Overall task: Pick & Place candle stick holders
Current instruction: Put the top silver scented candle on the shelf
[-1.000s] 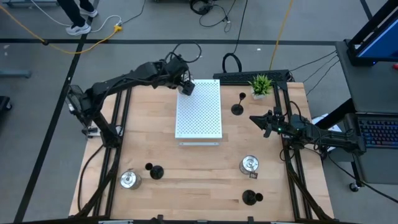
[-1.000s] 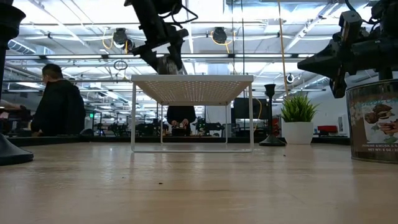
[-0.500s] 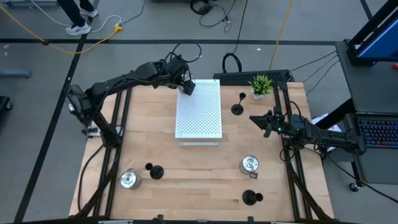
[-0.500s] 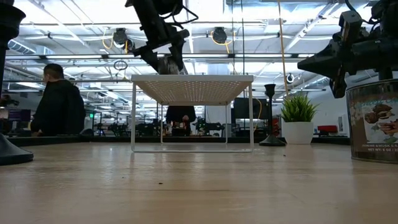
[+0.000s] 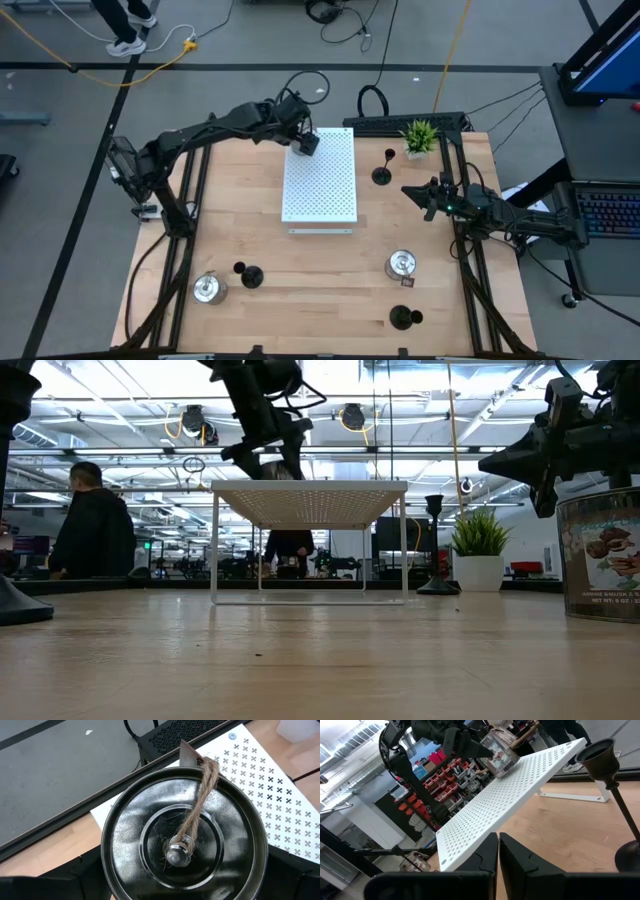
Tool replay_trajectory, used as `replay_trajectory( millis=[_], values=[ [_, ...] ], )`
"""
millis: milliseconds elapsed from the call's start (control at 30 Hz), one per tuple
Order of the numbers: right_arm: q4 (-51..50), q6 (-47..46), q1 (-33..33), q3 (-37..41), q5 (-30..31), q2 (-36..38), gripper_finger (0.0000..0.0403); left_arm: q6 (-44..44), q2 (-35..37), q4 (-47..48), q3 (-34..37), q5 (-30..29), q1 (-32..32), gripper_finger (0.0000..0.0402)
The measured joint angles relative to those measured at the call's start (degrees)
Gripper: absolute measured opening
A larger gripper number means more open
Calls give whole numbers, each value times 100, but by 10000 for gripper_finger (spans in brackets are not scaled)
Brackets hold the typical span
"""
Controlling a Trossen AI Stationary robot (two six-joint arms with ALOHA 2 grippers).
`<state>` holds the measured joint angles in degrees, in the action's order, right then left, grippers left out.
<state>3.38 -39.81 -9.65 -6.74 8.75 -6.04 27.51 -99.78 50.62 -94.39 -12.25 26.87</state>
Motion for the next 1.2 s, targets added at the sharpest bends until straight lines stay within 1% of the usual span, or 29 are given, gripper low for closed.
replay_trajectory(
  millis=[367, 467, 633, 867, 1067, 1200],
  values=[
    [0, -2, 0, 1, 15, 0, 9, -182, 8, 77, 0, -79, 8, 356],
    [0, -2, -1, 0, 17, 0, 9, -189, 8, 75, 0, 41, 21, 356],
    [0, -2, -2, 0, 17, 0, 9, -192, 8, 75, 0, 158, 22, 387],
    [1, -4, 0, 1, 20, 0, 9, -261, 10, 14, 0, 171, 22, 365],
    [1, -4, 0, 0, 20, 0, 9, -366, 14, -8, 0, 172, 22, 393],
    [2, -4, -2, 0, 20, 0, 9, -499, 29, -11, 0, 160, 22, 383]
  ],
)
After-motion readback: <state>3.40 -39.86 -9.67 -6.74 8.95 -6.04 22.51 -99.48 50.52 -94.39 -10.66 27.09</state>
